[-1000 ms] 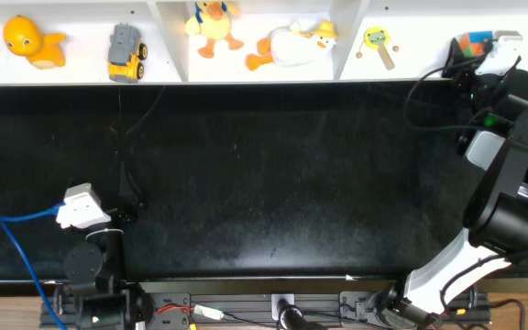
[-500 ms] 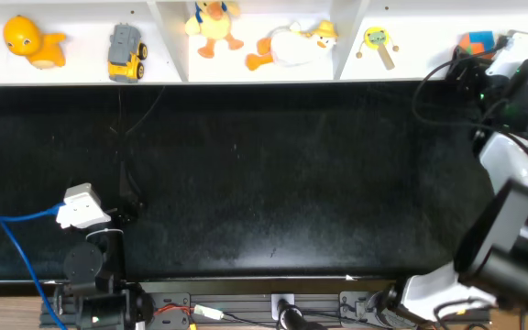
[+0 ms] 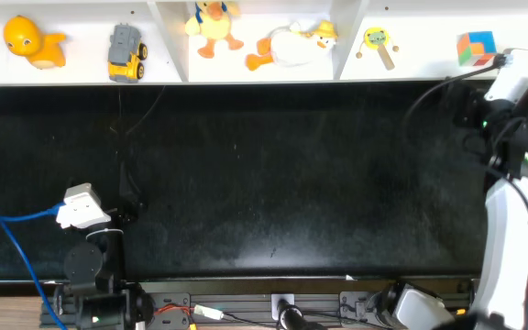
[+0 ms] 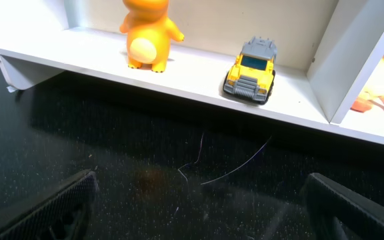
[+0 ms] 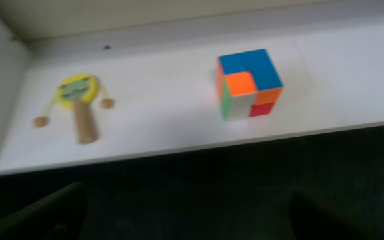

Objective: Store Toys

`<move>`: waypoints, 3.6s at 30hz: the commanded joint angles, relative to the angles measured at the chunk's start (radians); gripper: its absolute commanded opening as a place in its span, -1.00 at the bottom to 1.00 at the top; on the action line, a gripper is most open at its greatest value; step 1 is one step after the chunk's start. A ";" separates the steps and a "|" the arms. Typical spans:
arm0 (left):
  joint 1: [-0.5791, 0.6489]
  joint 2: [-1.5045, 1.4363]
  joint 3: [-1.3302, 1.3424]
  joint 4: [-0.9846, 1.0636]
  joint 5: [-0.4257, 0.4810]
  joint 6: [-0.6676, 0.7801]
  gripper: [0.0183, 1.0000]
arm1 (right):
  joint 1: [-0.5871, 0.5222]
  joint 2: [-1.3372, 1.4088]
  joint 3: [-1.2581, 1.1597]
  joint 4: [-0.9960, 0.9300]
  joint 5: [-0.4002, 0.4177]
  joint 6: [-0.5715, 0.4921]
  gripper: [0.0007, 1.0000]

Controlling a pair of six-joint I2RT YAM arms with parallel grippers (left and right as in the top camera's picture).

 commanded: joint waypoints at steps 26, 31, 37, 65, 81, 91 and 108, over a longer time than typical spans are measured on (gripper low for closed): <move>-0.007 -0.012 -0.007 0.005 0.010 0.018 0.99 | 0.116 -0.452 0.007 -0.405 -0.109 0.054 0.99; -0.007 -0.012 -0.007 0.005 0.010 0.018 1.00 | 0.120 -0.447 0.006 -0.412 -0.101 0.053 0.99; -0.007 -0.012 -0.007 0.005 0.010 0.018 1.00 | 0.219 -0.542 -0.054 -0.352 0.133 0.105 0.99; -0.007 -0.012 -0.007 0.005 0.010 0.018 1.00 | 0.468 -1.275 -0.993 0.274 0.249 0.418 0.99; -0.007 -0.012 -0.007 0.005 0.010 0.018 1.00 | 0.482 -1.276 -1.043 0.388 0.231 0.375 0.99; -0.007 -0.012 -0.007 0.005 0.010 0.018 1.00 | 0.482 -1.276 -1.043 0.388 0.231 0.375 0.99; -0.007 -0.012 -0.007 0.005 0.010 0.018 1.00 | 0.481 -1.275 -1.043 0.387 0.231 0.375 0.99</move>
